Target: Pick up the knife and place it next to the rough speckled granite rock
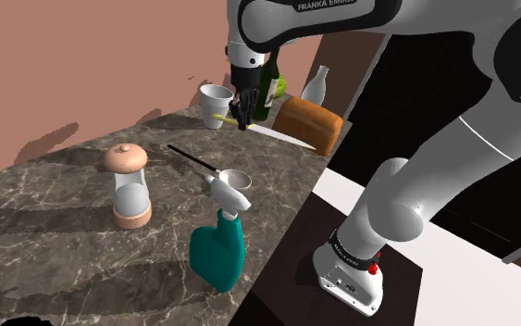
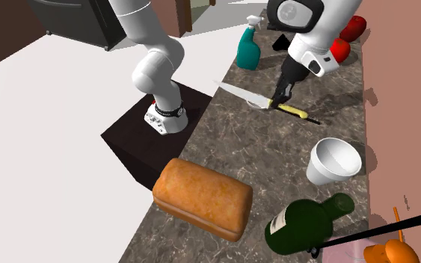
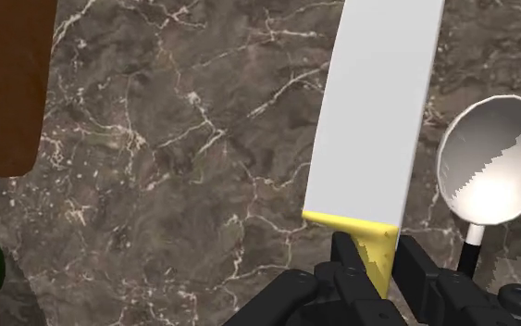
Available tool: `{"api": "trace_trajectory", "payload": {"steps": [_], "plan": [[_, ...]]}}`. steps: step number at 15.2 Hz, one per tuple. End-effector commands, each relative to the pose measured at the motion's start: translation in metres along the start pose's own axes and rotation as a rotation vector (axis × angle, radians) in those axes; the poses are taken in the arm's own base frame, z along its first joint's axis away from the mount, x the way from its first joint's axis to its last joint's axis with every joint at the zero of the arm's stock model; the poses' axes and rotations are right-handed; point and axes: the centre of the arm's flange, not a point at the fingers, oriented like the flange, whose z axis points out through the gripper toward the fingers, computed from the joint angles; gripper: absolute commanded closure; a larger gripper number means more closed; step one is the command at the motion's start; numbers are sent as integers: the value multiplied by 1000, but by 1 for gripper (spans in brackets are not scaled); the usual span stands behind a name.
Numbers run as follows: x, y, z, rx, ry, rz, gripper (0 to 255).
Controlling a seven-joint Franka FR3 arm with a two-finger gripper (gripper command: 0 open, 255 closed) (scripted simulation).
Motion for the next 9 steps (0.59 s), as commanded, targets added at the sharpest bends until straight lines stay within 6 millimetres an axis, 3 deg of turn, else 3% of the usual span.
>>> {"api": "trace_trajectory", "payload": {"steps": [1,9], "plan": [[8,-28,-5,0,0,1,255],[38,-128,-17,0,0,1,255]]}}
